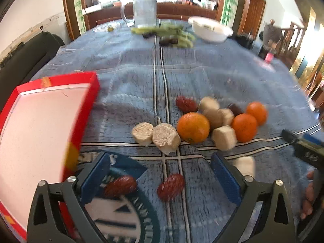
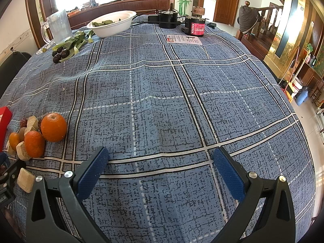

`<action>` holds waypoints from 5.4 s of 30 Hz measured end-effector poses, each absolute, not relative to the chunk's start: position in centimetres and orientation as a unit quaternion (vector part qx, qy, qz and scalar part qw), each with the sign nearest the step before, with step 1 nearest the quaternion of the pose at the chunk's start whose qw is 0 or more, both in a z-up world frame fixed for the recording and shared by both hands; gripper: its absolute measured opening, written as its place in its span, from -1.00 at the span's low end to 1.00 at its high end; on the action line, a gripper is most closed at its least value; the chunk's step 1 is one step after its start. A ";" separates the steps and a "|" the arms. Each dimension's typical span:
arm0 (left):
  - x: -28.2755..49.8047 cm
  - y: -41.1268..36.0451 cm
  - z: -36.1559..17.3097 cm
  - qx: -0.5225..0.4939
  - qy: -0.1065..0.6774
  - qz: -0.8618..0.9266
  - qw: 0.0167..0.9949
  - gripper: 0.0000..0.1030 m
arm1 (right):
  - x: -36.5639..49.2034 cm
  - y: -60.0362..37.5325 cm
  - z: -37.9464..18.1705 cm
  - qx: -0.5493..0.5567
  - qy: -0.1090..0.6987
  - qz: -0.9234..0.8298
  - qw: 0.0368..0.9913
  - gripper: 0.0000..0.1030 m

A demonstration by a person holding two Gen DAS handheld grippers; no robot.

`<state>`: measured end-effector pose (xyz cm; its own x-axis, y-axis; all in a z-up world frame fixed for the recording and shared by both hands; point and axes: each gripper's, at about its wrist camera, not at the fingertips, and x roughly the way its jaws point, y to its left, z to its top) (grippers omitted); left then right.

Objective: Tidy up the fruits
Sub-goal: 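Move both tools toward the oranges in the fruit pile, then grasp an orange with the right tool while the left tool grasps another orange, then carry both oranges over the tray and open both tools to drop them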

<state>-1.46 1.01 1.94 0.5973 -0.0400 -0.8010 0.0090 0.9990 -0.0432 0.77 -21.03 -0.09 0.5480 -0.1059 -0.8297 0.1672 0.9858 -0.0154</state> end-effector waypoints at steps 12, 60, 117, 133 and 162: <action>-5.3 5.0 7.6 0.026 0.363 0.010 0.932 0.92 | 0.2 -14.4 6.2 0.008 0.433 0.053 0.900 1.00; 1.3 -0.1 2.9 0.070 0.431 -0.243 0.866 -0.10 | 3.5 -14.6 1.0 0.146 0.441 0.169 0.869 -0.08; -2.4 2.1 7.0 0.018 0.386 -0.226 0.894 -0.51 | 2.6 -16.7 2.2 0.209 0.408 0.181 0.870 -0.28; -10.3 17.1 9.7 -0.042 0.336 -0.060 0.939 -0.52 | -3.2 -1.6 5.8 0.130 0.379 0.307 0.863 -0.27; -11.4 20.9 5.9 -0.027 0.390 0.064 0.918 0.35 | -8.2 9.4 5.3 0.011 0.379 0.331 0.864 0.08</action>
<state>-11.41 20.87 5.89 0.6875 0.0955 -0.7198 -0.1379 0.9905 -0.0003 -8.22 9.42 5.29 0.4934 0.5808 -0.6475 -0.5647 0.7801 0.2694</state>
